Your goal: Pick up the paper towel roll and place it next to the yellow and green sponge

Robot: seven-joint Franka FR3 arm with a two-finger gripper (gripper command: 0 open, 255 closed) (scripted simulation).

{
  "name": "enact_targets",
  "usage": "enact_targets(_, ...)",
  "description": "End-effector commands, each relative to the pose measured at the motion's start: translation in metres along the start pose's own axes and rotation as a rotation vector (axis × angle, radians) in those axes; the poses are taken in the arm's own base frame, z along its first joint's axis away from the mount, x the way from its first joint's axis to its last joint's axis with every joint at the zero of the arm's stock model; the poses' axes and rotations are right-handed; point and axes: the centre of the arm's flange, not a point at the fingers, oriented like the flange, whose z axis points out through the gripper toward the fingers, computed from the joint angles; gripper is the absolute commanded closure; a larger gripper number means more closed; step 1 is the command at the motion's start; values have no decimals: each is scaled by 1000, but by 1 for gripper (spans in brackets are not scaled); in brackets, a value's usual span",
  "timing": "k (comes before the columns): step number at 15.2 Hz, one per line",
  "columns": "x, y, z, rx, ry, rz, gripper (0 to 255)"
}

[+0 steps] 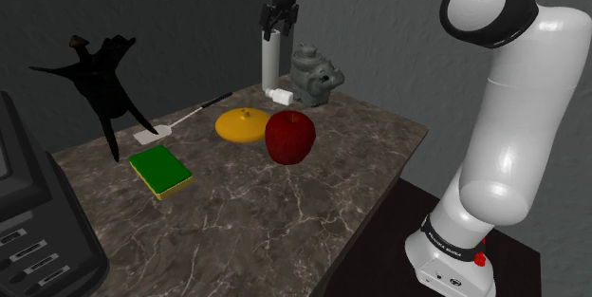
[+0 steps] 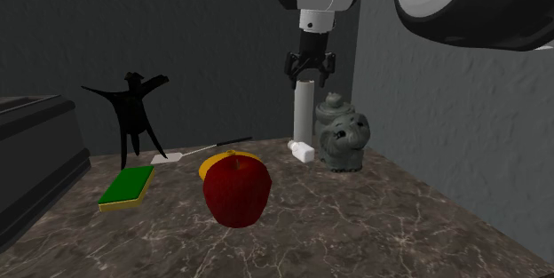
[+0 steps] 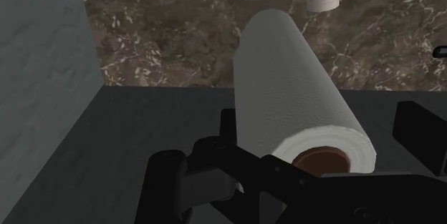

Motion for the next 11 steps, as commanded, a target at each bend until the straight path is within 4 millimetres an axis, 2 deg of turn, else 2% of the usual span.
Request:
enact_targets(1, 0, 0, 2, 0, 1, 0, 0)
enact_targets(6, 0, 0, 2, 0, 1, 0, 0)
enact_targets(7, 0, 0, 2, 0, 1, 0, 255)
enact_targets(11, 0, 0, 2, 0, 1, 0, 255)
